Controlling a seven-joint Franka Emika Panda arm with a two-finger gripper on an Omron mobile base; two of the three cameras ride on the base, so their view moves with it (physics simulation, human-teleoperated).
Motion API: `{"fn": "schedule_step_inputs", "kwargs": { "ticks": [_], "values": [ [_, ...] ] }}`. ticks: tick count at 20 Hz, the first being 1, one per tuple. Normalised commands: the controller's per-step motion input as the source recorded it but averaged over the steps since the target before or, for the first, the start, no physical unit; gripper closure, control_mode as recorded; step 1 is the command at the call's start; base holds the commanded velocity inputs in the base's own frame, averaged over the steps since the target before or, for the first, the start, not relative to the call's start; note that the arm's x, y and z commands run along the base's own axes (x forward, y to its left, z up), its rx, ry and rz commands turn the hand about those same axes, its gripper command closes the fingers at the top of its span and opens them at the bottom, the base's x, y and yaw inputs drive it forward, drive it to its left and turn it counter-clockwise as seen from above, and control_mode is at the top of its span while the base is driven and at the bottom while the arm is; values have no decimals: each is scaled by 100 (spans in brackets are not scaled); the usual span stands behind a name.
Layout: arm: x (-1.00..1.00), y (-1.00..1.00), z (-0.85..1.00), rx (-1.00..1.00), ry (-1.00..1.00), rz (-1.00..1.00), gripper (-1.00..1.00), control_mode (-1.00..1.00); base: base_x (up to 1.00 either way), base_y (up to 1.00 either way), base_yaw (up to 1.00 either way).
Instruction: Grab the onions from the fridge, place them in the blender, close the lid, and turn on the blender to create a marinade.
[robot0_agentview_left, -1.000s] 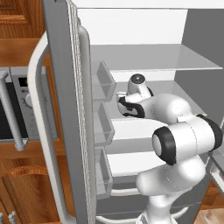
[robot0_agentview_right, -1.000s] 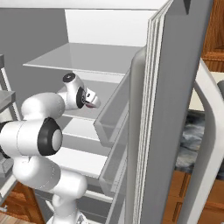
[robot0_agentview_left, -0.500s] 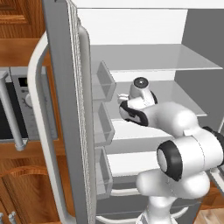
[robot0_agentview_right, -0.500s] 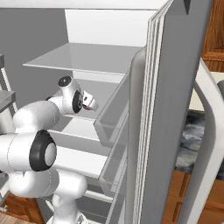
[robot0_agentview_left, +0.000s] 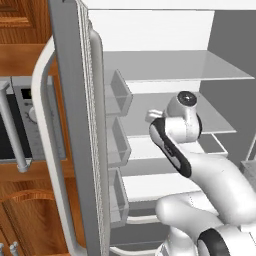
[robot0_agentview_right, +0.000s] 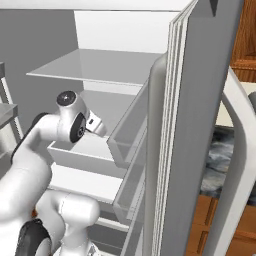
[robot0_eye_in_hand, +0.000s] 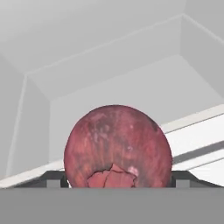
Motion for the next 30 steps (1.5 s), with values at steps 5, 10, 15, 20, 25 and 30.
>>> {"fn": "schedule_step_inputs", "kwargs": {
  "ticks": [5, 10, 15, 20, 25, 30],
  "values": [
    [-100, -8, 65, 10, 13, -8, 100, -100, 0, 0, 0],
    [-100, 0, 19, 3, 11, -8, 100, -100, 0, 0, 0],
    [-100, 0, 9, 0, 3, -6, 100, -100, 0, 0, 0],
    [-51, 0, -11, 0, 15, -1, 100, -100, 0, 0, 0],
    [-2, 6, -10, 0, 6, 0, 100, -100, 0, 0, 0],
    [-17, 0, 0, 0, -8, 0, 100, 100, -80, 12, -19]
  ]
}}
